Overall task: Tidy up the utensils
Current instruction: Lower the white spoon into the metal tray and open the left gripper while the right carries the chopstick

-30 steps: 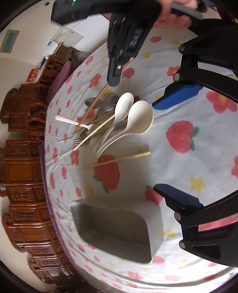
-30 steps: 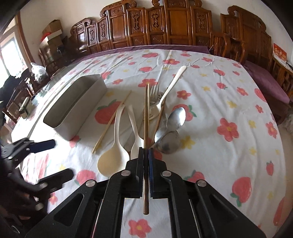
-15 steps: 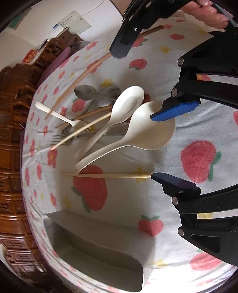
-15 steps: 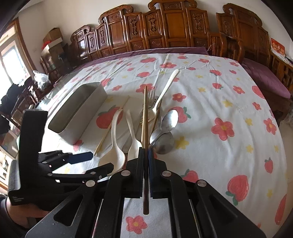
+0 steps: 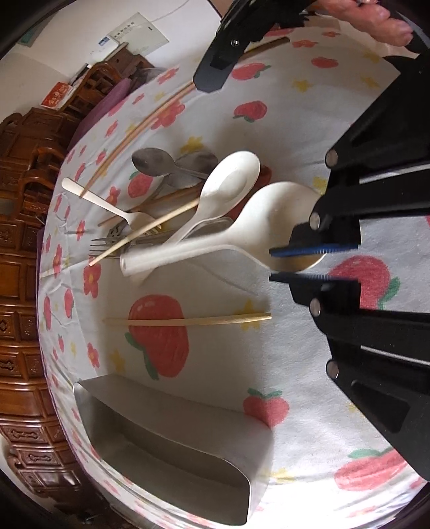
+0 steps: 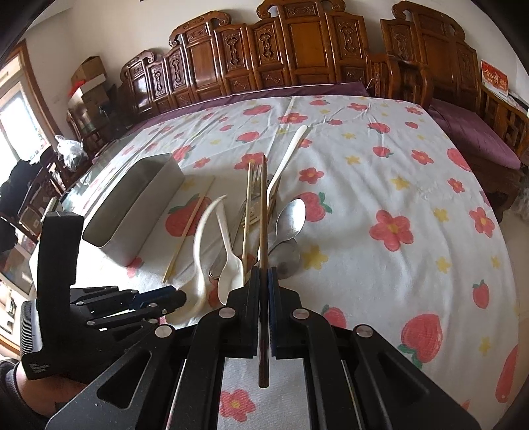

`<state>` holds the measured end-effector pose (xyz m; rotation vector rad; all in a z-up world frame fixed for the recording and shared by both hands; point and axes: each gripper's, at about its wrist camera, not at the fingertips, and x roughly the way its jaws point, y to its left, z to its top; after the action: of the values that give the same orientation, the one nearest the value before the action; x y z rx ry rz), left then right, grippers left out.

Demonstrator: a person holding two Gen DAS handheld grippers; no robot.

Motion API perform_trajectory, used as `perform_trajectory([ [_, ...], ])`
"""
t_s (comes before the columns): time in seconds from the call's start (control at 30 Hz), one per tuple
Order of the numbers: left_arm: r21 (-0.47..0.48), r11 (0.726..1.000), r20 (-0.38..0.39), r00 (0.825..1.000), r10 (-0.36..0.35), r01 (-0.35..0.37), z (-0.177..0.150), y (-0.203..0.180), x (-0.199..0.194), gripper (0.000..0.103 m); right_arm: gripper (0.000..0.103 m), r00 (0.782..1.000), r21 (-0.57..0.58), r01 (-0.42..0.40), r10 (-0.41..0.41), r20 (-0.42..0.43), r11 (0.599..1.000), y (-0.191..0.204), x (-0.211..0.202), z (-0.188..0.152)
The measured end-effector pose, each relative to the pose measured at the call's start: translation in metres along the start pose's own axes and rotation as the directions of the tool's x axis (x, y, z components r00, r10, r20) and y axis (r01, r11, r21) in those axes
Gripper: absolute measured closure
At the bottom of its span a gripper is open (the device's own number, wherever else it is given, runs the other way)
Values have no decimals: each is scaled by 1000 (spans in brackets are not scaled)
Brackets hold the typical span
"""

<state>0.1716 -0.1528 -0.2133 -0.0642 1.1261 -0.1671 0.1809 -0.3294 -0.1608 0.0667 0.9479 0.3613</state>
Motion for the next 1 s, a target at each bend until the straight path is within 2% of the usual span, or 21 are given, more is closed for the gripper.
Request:
perform_trajectory([
  [0.37, 27, 1000, 74, 997, 2, -4, -2, 2, -23, 102, 97, 1000, -12, 6, -6, -6, 1000, 5, 2, -2],
  [0.57, 54, 998, 143, 990, 13, -21, -1, 8, -44, 102, 97, 1000, -20, 2, -2, -11, 1000, 9, 3, -2],
  [0.77, 43, 998, 202, 979, 28, -37, 5, 30, -71, 102, 97, 1000, -35, -9, 9, 2, 999, 21, 0, -2],
  [1.0, 12, 999, 251, 967, 48, -52, 12, 75, -100, 102, 97, 999, -49, -34, 34, 14, 998, 48, 3, 5],
])
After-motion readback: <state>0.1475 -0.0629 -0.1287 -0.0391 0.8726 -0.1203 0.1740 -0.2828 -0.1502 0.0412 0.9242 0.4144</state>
